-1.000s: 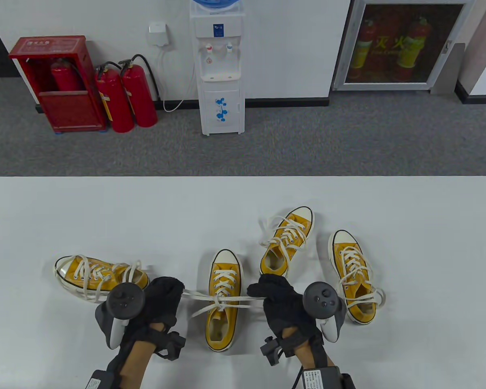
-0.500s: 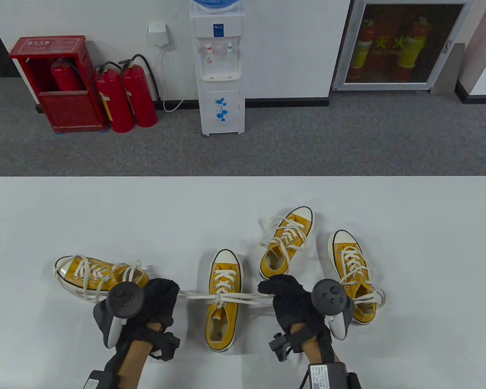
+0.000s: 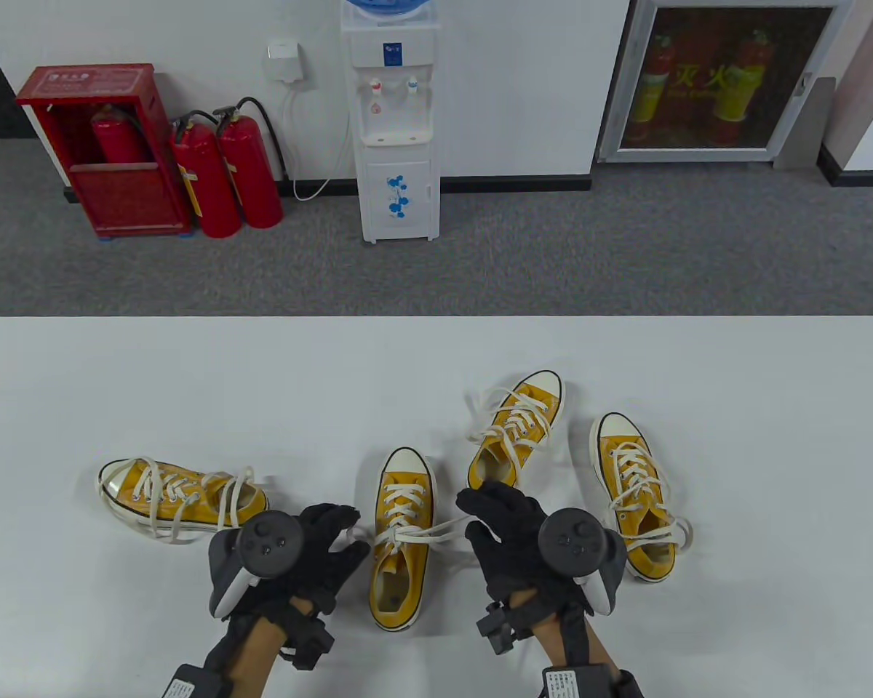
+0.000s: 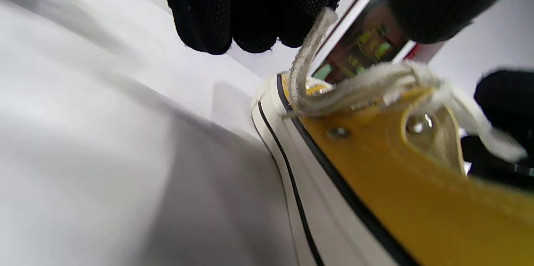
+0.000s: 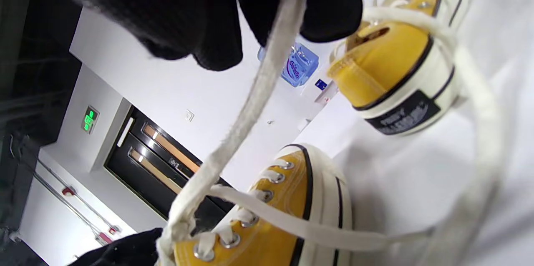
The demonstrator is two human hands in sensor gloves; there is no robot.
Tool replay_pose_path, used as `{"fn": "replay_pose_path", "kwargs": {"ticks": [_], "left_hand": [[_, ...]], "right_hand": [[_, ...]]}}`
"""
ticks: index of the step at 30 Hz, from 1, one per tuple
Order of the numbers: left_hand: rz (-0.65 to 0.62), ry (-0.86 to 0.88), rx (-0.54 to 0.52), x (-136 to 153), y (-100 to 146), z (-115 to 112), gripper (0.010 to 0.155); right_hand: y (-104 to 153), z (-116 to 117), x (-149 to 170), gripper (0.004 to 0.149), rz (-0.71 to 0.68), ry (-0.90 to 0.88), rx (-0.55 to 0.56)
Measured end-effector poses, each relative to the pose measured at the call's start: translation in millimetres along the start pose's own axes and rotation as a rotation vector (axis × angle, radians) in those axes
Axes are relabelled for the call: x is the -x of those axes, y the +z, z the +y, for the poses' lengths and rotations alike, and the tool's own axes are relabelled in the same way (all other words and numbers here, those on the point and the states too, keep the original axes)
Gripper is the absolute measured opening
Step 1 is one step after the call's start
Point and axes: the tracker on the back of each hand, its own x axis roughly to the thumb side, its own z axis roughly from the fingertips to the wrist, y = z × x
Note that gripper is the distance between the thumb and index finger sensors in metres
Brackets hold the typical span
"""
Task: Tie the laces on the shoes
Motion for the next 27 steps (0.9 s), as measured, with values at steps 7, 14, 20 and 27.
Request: {"fn": "replay_pose_path", "kwargs": {"ticks": [7,14,20,27], "left_hand": [[-0.016,-0.075,0.098,-5.4,-2.9,-13.6,0.089],[-0.002,-0.149,0.161,-11.9,-4.8,-25.4,0.091],[0.019,-0.16,0.172,-14.2,-4.7,-29.7,0.089],[0.076,-0.125,0.141,-18.3,-5.4,-36.5,0.079]], "right_hand": [[8.7,-8.6,-10.8,0.066,-0.028,0.182,-0.052],[20.9,-15.7,4.9,0.079,0.022,0.353,-0.107],[28.5,-10.8,20.7,0.084,0.061,0.421,-0.141],[35.9,-10.6,27.4,0.084,0.05,0.556,-0.154]]}}
